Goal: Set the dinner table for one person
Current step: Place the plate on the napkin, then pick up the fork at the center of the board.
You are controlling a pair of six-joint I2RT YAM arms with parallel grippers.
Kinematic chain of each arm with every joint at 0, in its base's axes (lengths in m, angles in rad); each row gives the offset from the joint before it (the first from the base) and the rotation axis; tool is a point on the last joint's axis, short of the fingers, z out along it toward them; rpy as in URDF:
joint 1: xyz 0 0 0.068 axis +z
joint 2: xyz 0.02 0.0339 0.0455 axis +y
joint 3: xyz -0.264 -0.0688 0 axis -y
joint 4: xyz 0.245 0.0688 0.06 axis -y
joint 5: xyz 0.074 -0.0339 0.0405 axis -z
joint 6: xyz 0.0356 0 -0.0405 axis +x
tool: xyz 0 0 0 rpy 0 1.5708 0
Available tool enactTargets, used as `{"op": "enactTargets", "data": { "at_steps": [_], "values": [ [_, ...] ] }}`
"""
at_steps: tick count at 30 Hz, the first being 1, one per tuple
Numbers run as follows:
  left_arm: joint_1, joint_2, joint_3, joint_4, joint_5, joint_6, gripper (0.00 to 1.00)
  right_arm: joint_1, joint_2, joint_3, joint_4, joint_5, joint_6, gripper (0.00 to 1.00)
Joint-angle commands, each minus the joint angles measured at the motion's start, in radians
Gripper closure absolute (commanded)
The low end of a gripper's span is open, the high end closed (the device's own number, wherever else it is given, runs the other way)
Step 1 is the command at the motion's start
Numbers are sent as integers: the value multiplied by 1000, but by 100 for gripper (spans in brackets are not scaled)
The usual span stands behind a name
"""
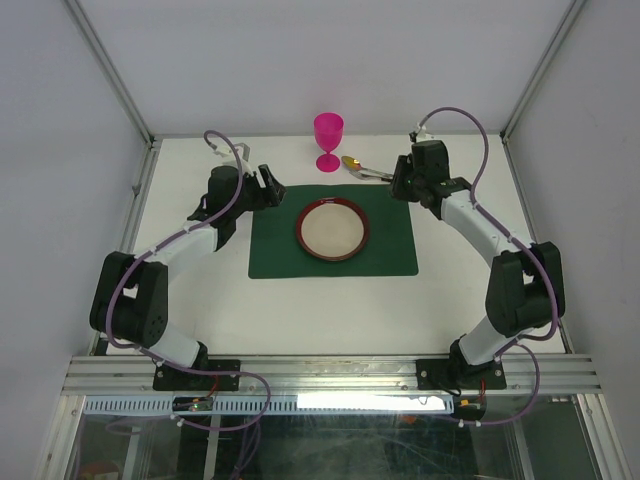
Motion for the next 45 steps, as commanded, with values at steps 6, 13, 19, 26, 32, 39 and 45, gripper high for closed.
{"op": "enactTargets", "data": {
  "at_steps": [6,13,19,26,32,39,45],
  "values": [
    [5,-58,-13,27,-3,5,28,3,-52,-1,27,31,-18,71],
    [4,-61,-13,32,-20,13,28,3,-21,6,26,29,-17,71],
    [4,-44,-16,36,-22,17,28,3,-13,-1,31,65,-4,71],
    [5,-14,-10,57,-29,19,28,4,11,21,13,70,-39,71],
    [9,37,19,78,30,16,28,1,37,52,-10,81,-61,71],
    [14,58,50,78,58,7,27,-18,-2,39,20,91,-55,71],
    [21,30,42,47,22,26,23,-26,18,65,-11,72,-55,70]
  ]
}}
